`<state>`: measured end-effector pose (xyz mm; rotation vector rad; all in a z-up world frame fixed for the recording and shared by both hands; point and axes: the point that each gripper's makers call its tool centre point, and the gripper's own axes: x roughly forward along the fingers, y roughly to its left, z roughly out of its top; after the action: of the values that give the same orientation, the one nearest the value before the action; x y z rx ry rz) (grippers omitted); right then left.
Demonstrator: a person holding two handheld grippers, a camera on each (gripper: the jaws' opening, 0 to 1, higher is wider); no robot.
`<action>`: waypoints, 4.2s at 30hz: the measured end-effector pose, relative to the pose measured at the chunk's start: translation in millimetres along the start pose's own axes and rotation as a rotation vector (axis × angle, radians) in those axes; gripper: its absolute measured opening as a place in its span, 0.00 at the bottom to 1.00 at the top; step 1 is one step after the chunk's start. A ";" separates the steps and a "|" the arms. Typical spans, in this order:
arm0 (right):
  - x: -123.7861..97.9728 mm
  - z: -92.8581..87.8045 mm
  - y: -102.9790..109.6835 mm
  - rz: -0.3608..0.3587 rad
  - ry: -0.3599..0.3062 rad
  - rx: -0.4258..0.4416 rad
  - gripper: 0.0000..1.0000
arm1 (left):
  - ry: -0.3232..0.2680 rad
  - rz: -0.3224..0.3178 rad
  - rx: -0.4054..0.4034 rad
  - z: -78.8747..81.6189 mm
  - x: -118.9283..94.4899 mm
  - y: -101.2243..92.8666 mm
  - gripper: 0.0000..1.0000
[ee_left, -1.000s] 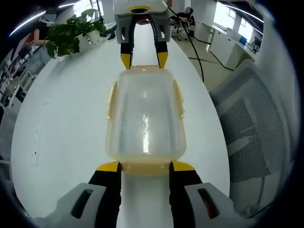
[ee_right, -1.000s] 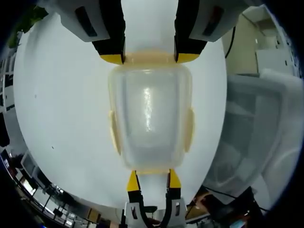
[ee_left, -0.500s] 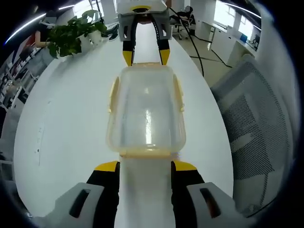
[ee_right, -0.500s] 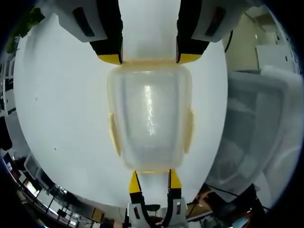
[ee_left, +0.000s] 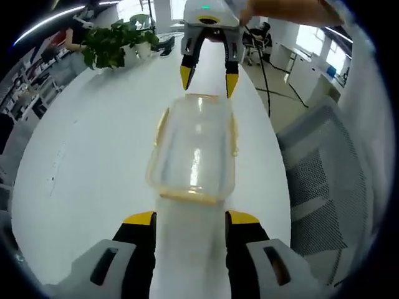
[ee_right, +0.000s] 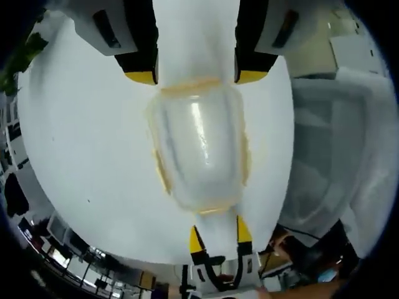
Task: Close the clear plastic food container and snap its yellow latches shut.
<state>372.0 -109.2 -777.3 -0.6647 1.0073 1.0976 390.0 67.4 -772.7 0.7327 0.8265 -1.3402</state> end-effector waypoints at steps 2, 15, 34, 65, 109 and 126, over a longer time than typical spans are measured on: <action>-2.8 1.0 -1.4 -0.013 -0.009 0.042 0.49 | 0.012 0.019 0.023 -1.3 1.1 1.2 0.45; -8.0 11.6 -2.1 -0.074 -0.076 0.407 0.51 | -0.019 0.093 -0.284 5.2 1.8 2.4 0.46; 5.3 7.7 3.1 -0.109 -0.087 0.728 0.47 | -0.095 0.092 -0.680 10.1 4.8 -5.8 0.45; 26.4 7.1 -4.0 -0.047 -0.127 0.938 0.40 | -0.101 0.020 -0.789 12.8 28.3 -11.4 0.29; 18.1 4.1 -3.9 -0.048 -0.077 0.768 0.43 | -0.118 0.020 -0.776 18.3 17.5 -9.5 0.36; 1.6 14.9 -5.6 -0.080 -0.050 0.542 0.40 | -0.060 0.070 -0.431 19.2 3.8 -0.5 0.37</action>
<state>382.3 -97.9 -772.7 -0.2338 1.1606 0.7191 391.4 49.1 -765.8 0.3769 0.9903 -1.0665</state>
